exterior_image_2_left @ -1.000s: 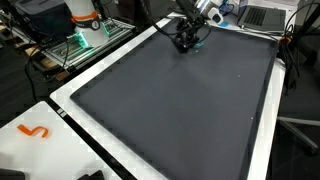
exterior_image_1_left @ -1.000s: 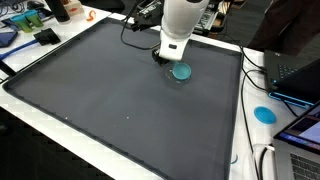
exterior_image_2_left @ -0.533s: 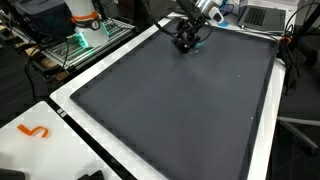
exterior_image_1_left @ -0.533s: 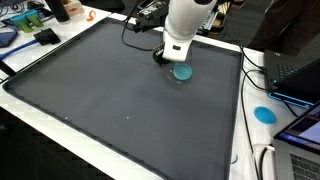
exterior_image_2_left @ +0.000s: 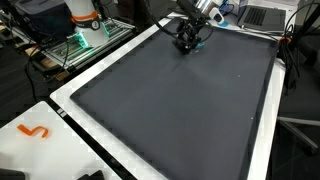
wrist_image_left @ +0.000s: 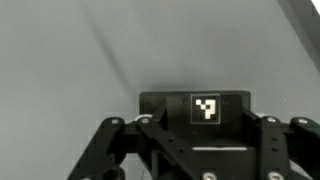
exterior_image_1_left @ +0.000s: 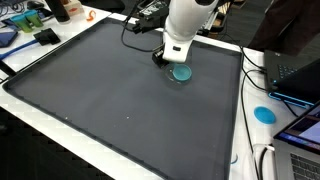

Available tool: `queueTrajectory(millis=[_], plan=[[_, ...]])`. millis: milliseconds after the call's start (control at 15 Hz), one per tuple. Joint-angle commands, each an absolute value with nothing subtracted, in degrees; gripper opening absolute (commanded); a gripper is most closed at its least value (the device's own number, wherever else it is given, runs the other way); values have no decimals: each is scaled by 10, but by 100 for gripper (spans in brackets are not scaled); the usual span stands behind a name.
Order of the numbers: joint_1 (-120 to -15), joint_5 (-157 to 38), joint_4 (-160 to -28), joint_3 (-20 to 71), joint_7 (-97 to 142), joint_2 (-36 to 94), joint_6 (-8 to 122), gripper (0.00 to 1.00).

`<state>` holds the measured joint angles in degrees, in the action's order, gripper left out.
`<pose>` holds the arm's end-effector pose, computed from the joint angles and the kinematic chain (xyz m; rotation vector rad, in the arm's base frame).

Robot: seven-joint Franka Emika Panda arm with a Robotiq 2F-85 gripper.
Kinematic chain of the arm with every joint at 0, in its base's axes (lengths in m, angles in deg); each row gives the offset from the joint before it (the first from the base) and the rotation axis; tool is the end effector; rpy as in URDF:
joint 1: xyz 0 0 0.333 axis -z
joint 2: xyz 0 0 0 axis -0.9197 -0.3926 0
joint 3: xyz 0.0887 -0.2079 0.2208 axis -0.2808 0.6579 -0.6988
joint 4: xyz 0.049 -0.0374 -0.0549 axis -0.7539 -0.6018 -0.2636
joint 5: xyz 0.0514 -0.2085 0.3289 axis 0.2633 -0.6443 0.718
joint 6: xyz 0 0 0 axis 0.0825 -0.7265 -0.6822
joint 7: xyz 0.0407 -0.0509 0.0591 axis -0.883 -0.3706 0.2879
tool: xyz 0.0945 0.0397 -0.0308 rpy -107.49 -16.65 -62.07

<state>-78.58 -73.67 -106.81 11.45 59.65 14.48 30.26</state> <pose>0.5559 0.1951 0.2088 2.4920 1.5470 -0.7343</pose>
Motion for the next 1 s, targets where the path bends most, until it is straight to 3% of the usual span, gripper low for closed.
queueTrajectory(millis=[0,933], plan=[[-781,-754,-1084,121,563,125,328,31],[-789,-768,-1077,111,574,110,327,31]])
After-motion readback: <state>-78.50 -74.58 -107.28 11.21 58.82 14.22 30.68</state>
